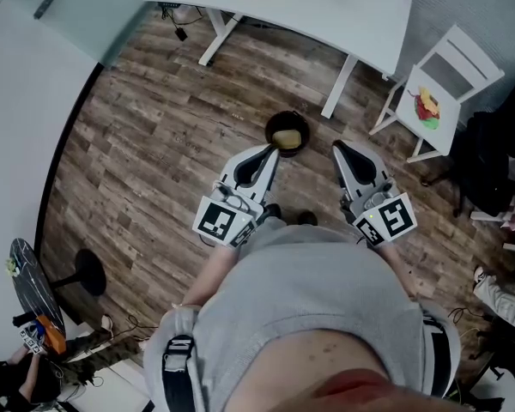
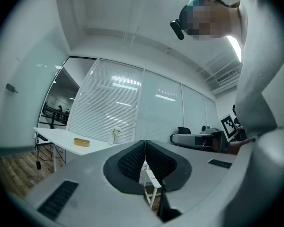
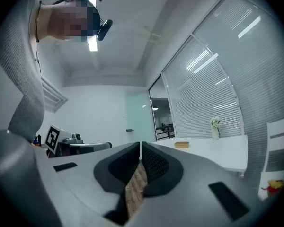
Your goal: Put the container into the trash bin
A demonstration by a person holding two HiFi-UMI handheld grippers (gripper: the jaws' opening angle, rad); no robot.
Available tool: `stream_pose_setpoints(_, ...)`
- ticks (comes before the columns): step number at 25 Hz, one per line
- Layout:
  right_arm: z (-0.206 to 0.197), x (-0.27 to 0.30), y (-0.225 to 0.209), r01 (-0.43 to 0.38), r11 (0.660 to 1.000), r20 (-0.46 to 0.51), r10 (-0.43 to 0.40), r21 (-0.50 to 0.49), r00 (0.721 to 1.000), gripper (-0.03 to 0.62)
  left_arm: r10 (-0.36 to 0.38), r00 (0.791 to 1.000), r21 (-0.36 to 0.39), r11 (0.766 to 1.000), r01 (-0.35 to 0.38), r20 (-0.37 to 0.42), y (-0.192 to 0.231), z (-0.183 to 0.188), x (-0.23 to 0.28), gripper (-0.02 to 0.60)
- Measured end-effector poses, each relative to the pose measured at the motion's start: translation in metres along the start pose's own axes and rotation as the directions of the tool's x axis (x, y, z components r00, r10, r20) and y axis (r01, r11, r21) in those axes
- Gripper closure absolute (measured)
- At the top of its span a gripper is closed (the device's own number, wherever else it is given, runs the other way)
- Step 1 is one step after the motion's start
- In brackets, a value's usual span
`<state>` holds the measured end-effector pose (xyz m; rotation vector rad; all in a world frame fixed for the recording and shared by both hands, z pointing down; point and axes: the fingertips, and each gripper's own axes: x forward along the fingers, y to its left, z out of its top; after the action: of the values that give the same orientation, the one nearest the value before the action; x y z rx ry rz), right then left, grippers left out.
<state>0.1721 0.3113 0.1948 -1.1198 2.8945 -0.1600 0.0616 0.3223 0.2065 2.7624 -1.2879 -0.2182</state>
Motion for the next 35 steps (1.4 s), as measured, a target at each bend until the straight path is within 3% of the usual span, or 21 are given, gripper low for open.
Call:
stream_pose_setpoints(23, -0.005, 0.06, 0.038, 0.069, 0.997, 0.048, -0.071, 0.037, 0.996, 0.52, -0.045, 0.999, -0.005, 0.999, 0.045, 0.004, 0.069, 0.016, -0.042, 0.571)
stream_pose_setpoints(35, 0.008, 0.102, 0.006, 0.051, 0.999, 0.075, -0.051, 0.002, 0.996, 0.52, 0.005, 1.0, 0.01, 1.0, -0.005, 0.015, 0.109, 0.02, -0.029, 0.571)
